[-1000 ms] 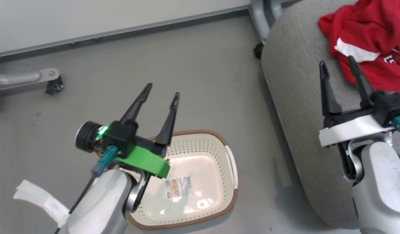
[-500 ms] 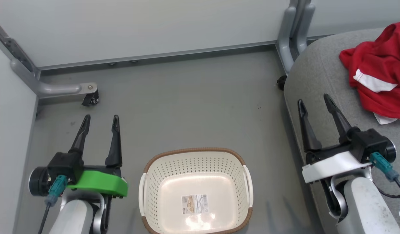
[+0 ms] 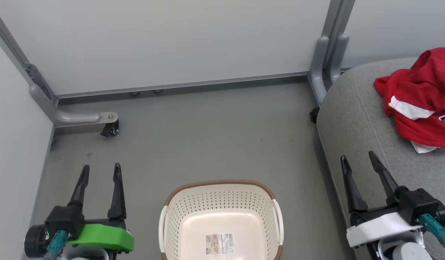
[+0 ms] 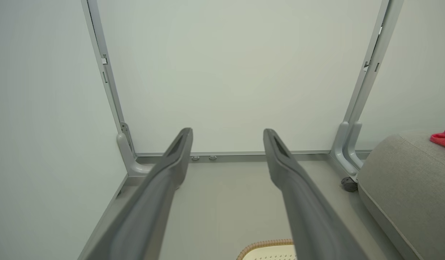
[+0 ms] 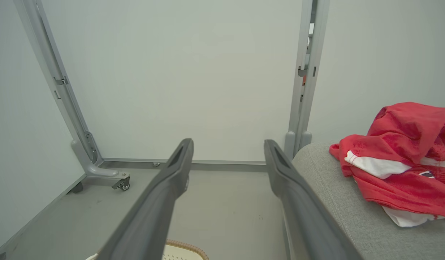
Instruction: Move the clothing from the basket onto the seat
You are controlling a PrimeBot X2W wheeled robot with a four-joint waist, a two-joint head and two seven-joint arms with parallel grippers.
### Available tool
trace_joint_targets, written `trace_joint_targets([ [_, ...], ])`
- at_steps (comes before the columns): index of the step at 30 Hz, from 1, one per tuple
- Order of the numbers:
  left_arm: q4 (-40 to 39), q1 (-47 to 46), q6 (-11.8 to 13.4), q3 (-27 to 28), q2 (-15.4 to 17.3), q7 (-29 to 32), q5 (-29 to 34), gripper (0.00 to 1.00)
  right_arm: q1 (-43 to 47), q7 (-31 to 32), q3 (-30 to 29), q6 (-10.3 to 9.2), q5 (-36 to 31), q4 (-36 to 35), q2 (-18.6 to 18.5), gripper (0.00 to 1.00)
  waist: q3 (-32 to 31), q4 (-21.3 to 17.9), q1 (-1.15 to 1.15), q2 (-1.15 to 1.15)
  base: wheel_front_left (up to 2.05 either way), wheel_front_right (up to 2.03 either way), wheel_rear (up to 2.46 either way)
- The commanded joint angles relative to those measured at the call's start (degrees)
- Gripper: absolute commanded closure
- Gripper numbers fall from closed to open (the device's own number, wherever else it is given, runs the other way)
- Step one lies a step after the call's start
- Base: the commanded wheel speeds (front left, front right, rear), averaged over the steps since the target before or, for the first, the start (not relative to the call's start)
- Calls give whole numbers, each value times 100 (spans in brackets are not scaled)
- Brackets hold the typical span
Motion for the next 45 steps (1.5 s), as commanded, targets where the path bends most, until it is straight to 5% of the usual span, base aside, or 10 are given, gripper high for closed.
trace_joint_targets([
  [1, -59, 122, -55, 60, -23, 0, 48, 0, 123, -17, -33, -8, 18, -64, -11, 0, -63, 25, 0, 56, 0, 0, 0],
  [16, 10, 217, -342, 222, -208, -1, 320, 0, 364, -17, -22, -8, 213, -154, -11, 0, -159, 45, 0, 56, 0, 0, 0],
  [17, 33, 192, -324, 208, -210, 0, 300, 100, 346, 0, -22, 0, 174, -132, 7, 100, -160, 45, 0, 0, 0, 0, 0],
  [45, 244, -7, -458, 597, -398, 664, -2085, 100, 57, 503, -5, -1, 2856, 381, -126, 100, -155, -50, 0, 11, 0, 0, 0],
])
